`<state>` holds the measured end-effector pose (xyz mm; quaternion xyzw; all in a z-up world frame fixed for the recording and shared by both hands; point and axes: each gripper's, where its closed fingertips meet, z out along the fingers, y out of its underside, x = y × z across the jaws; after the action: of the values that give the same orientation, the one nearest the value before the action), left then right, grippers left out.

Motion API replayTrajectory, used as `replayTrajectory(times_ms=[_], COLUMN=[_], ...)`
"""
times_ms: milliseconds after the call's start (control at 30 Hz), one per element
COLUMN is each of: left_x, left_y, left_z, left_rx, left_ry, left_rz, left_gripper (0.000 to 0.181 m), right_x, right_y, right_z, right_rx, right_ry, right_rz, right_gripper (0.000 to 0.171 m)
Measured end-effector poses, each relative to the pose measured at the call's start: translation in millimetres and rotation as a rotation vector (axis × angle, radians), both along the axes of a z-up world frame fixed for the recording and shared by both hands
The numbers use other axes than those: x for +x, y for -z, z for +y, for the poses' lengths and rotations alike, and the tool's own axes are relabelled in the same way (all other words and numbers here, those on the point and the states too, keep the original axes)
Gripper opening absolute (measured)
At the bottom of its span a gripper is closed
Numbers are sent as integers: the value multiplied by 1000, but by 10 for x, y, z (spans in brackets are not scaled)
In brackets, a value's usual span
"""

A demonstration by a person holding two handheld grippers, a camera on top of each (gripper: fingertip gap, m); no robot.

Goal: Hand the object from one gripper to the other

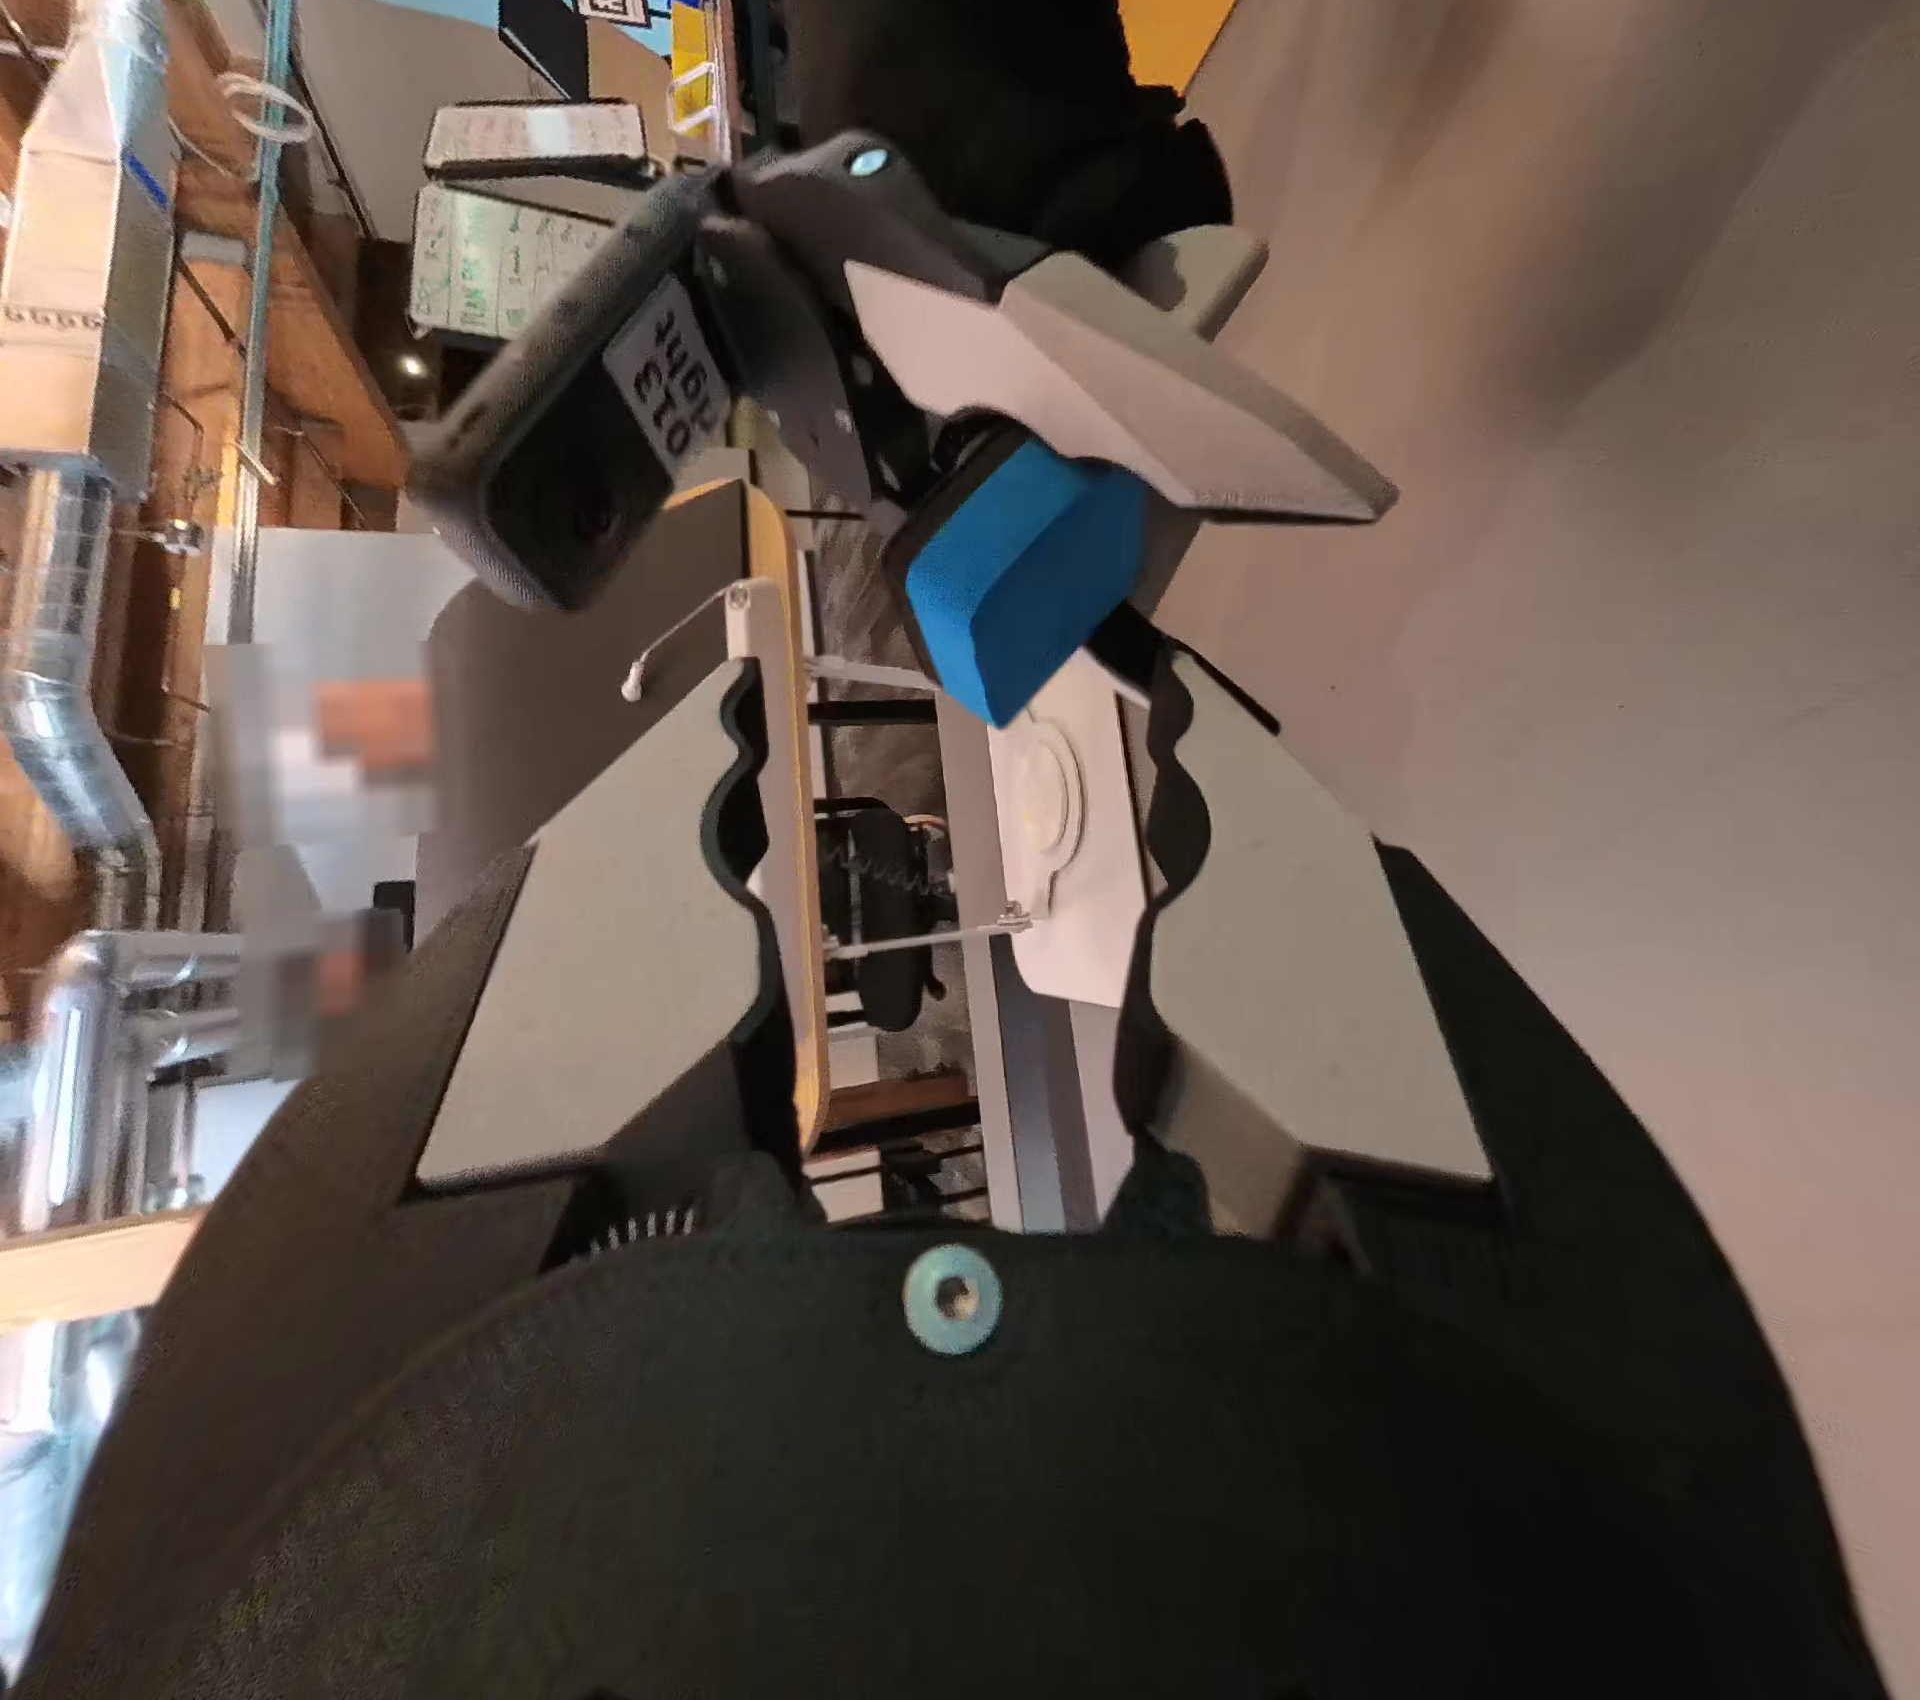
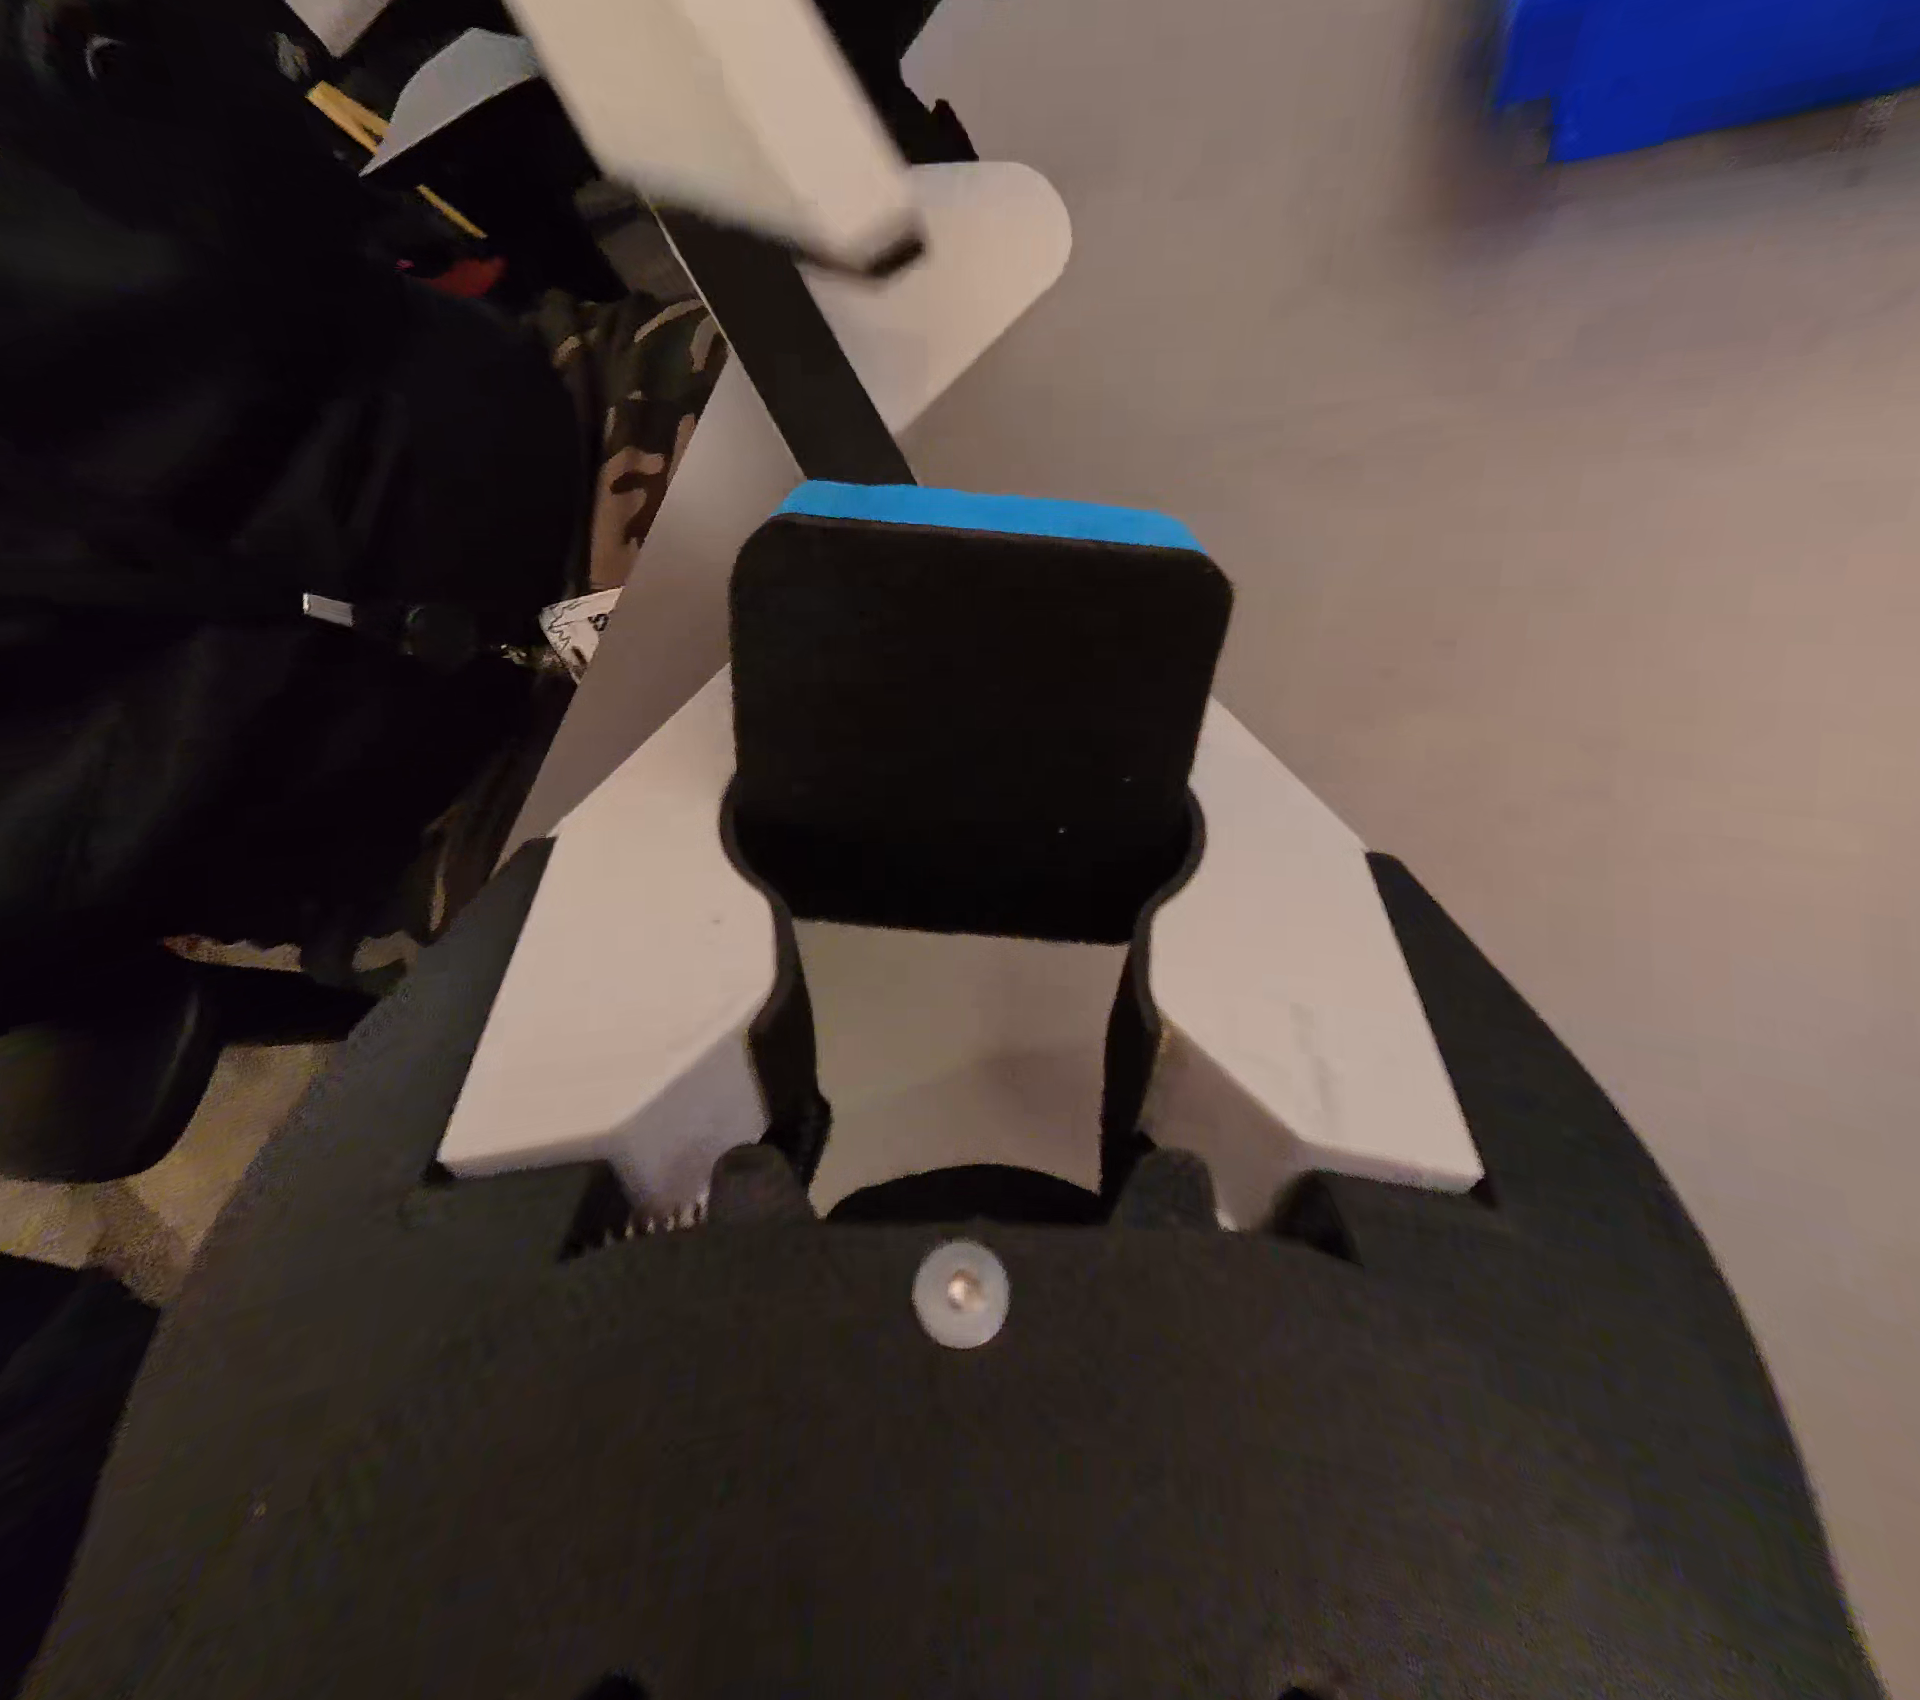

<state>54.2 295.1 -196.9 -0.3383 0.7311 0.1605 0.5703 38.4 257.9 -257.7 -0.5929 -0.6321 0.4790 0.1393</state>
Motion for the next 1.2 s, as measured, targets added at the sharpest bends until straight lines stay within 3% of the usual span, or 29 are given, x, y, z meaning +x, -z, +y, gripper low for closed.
replayTrajectory(times_ms=[133, 267, 467, 633, 900, 1067, 1200], left_x=[92, 99, 73, -1, -173, -254, -186], left_y=[149, 345, 366, 159, -185, -168, -112], left_z=[-89, -118, -51, 90, 395, 534, 502], left_rx=[36, 14, -8, -165, -585, -374, -236], left_ry=[39, 55, -1, -67, -161, -238, -255], left_rz=[82, 190, 169, -46, -515, -456, -379], left_gripper=[67, 44, 26, 21, 21, 21, 21], right_x=[-12, -35, -72, -68, -95, -154, -263], right_y=[145, 188, 155, -78, -655, -755, -658], right_z=[-134, -196, -84, 122, 519, 733, 673], right_rx=[-22, -23, 46, 101, -28, -135, -150], right_ry=[-58, -81, -33, 59, 272, 393, 381], right_rz=[-60, -79, -53, 58, 335, 409, 371], right_gripper=[67, 67, 69, 88, 88, 85, 80])
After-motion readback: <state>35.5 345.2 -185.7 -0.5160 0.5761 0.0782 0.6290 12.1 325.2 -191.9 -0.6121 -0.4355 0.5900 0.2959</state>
